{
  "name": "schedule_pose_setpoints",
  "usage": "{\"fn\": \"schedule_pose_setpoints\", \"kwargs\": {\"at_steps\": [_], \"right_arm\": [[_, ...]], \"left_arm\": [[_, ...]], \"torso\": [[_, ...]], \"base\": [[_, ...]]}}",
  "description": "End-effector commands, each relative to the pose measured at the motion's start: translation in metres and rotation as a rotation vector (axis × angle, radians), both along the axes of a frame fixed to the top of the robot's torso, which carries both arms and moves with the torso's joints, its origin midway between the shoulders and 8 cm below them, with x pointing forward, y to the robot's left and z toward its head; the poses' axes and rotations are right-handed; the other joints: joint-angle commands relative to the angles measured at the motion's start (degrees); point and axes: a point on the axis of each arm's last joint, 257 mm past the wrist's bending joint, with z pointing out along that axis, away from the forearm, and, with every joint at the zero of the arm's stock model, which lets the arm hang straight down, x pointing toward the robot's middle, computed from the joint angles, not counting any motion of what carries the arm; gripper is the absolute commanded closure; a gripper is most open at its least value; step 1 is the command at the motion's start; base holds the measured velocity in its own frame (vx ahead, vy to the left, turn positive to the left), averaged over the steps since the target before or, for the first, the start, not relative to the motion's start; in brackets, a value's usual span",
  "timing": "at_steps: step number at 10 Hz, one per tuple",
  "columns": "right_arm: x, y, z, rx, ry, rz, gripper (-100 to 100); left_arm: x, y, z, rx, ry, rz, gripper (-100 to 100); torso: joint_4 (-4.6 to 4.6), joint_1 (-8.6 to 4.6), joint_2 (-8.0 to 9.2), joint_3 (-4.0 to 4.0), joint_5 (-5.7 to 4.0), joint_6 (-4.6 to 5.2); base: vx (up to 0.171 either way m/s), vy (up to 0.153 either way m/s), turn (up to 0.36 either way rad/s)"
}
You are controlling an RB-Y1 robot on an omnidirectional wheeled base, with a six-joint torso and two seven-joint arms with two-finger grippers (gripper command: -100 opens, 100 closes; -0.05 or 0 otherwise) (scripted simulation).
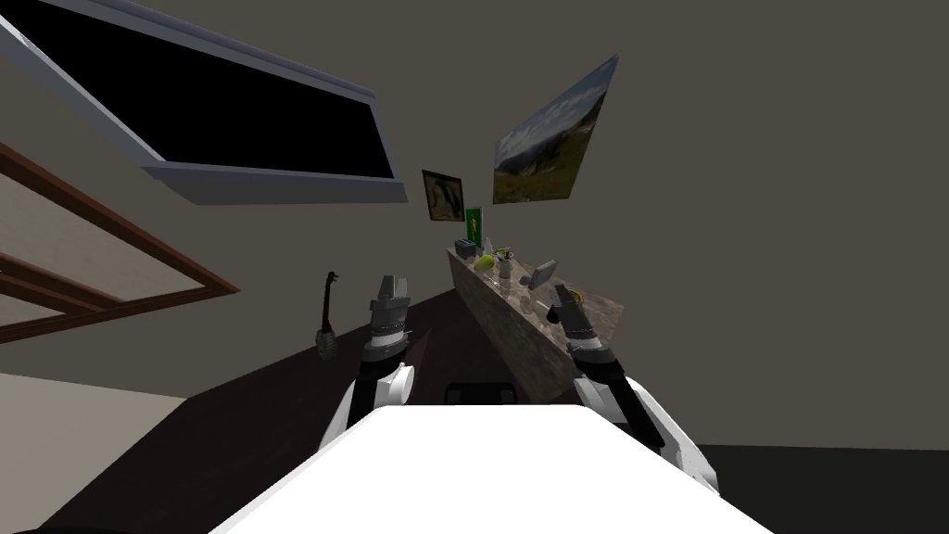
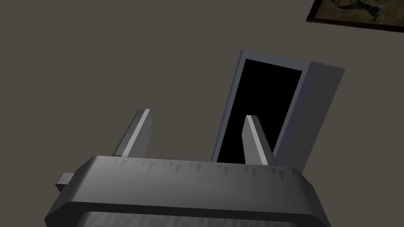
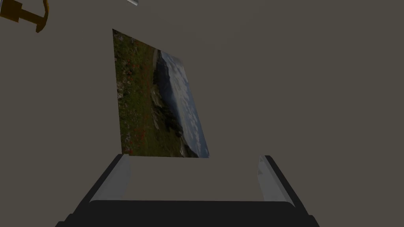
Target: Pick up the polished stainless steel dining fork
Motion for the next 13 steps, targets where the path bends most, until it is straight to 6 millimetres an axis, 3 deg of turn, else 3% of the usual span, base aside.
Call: {"fn": "schedule_pose_setpoints", "kwargs": {"at_steps": [1, 2, 3, 4, 5, 6, 7, 8, 13], "right_arm": [[0.003, -0.002, -0.022, -0.038, 0.052, 0.016, -100], [0.004, -0.004, -0.041, -0.062, 0.096, 0.024, -100], [0.005, -0.004, -0.042, -0.086, 0.103, 0.035, -100], [0.006, -0.007, -0.063, -0.111, 0.151, 0.042, -100], [0.005, -0.007, -0.063, -0.130, 0.154, 0.051, -100], [0.005, -0.010, -0.083, -0.157, 0.199, 0.059, -100], [0.005, -0.011, -0.085, -0.177, 0.207, 0.067, -100], [0.003, -0.015, -0.103, -0.207, 0.249, 0.078, -100], [-0.004, -0.034, -0.149, -0.342, 0.369, 0.118, -100]], "left_arm": [[0.000, 0.000, 0.000, 0.000, 0.000, 0.000, 0], [0.000, 0.000, 0.000, 0.000, 0.000, 0.000, 0], [0.000, 0.000, 0.000, 0.000, 0.000, 0.000, 0], [0.000, 0.000, 0.000, 0.000, 0.000, 0.000, 0], [0.000, 0.000, 0.000, 0.000, 0.000, 0.000, 0], [0.000, 0.000, 0.000, 0.000, 0.000, 0.000, 0], [0.000, 0.000, 0.000, 0.000, 0.000, 0.000, 0], [0.000, 0.000, 0.000, 0.000, 0.000, 0.000, 0], [0.000, 0.000, 0.000, 0.000, 0.000, 0.000, 0]], "torso": [[0.00, 0.00, 0.00, 0.00, 0.00, 0.00], [0.00, -0.02, 0.00, 0.00, -0.01, -0.01], [-0.01, 0.01, -0.07, -0.04, -0.01, -0.01], [-0.01, 0.03, -0.07, -0.04, 0.01, 0.00], [-0.01, 0.06, -0.07, -0.04, 0.01, -0.01], [-0.01, 0.04, -0.03, -0.02, 0.01, 0.00], [-0.01, 0.06, -0.04, -0.02, 0.01, -0.01], [-0.01, 0.03, -0.03, -0.02, 0.01, 0.00], [-0.01, 0.07, -0.05, -0.03, 0.01, -0.01]], "base": [[0.037, 0.023, 0.060], [0.062, 0.036, 0.116], [0.058, 0.036, 0.036], [0.055, 0.042, 0.051], [0.042, 0.036, 0.039], [0.050, 0.044, 0.105], [0.046, 0.033, 0.038], [0.065, 0.047, 0.085], [0.049, 0.043, 0.061]]}}
